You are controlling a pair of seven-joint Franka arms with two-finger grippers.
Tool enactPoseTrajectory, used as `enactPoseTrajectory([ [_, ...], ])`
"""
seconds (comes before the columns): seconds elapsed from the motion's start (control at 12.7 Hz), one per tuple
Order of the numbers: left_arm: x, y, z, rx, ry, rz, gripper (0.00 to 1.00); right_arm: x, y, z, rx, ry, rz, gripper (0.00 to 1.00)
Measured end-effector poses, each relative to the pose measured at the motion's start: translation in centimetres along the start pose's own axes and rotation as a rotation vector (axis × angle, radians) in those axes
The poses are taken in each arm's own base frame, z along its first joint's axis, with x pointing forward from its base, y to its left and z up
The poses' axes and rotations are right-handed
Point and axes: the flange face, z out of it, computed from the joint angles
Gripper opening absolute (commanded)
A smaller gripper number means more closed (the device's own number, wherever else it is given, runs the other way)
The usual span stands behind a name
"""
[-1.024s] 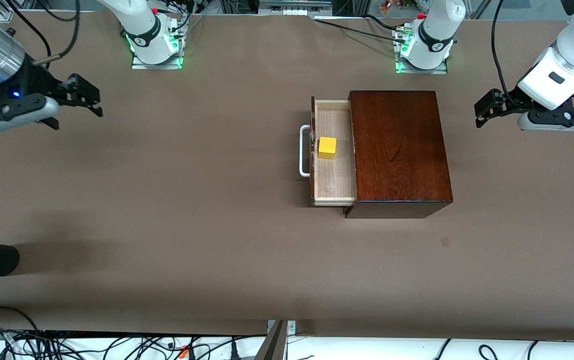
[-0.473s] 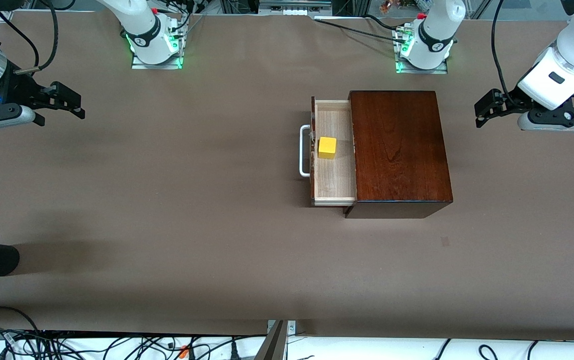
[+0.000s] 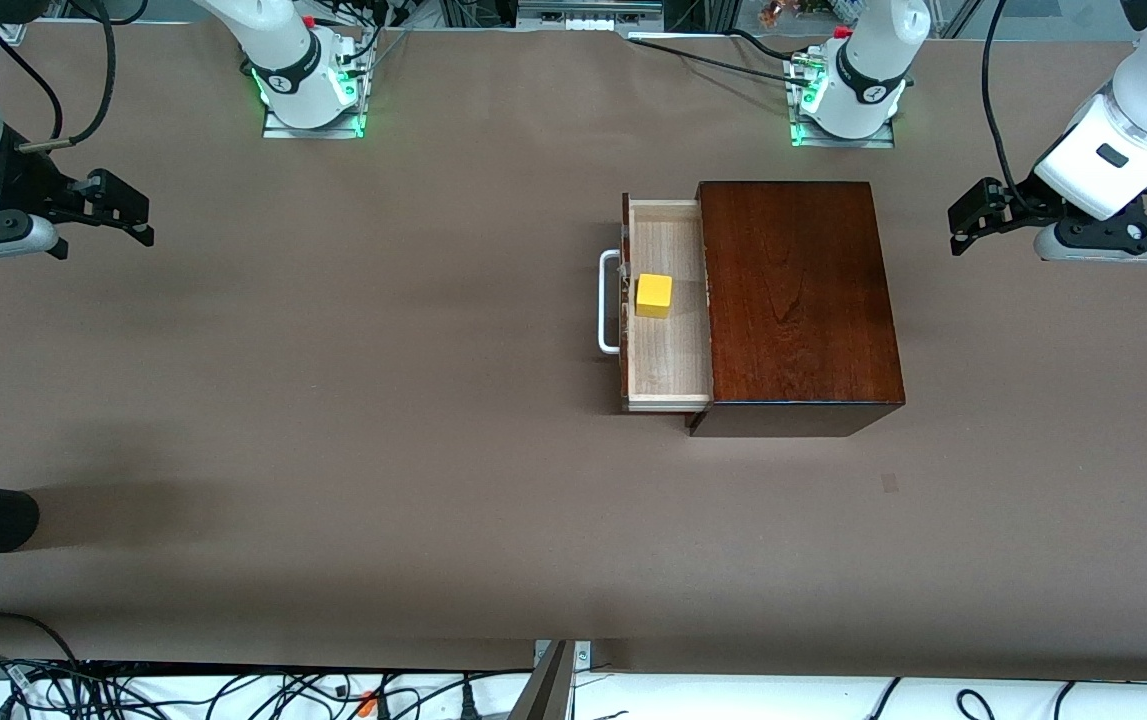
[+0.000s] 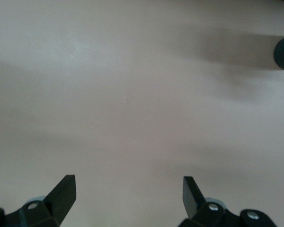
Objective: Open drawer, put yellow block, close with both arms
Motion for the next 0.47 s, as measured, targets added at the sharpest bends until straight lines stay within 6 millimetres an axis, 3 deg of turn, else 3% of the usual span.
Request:
enactPoseTrajectory([
  [0.47, 0.00, 0.00, 0.00, 0.000, 0.000, 0.000, 1.00, 0.55, -0.02, 0.19, -0.005, -0.002, 0.002, 1.00],
])
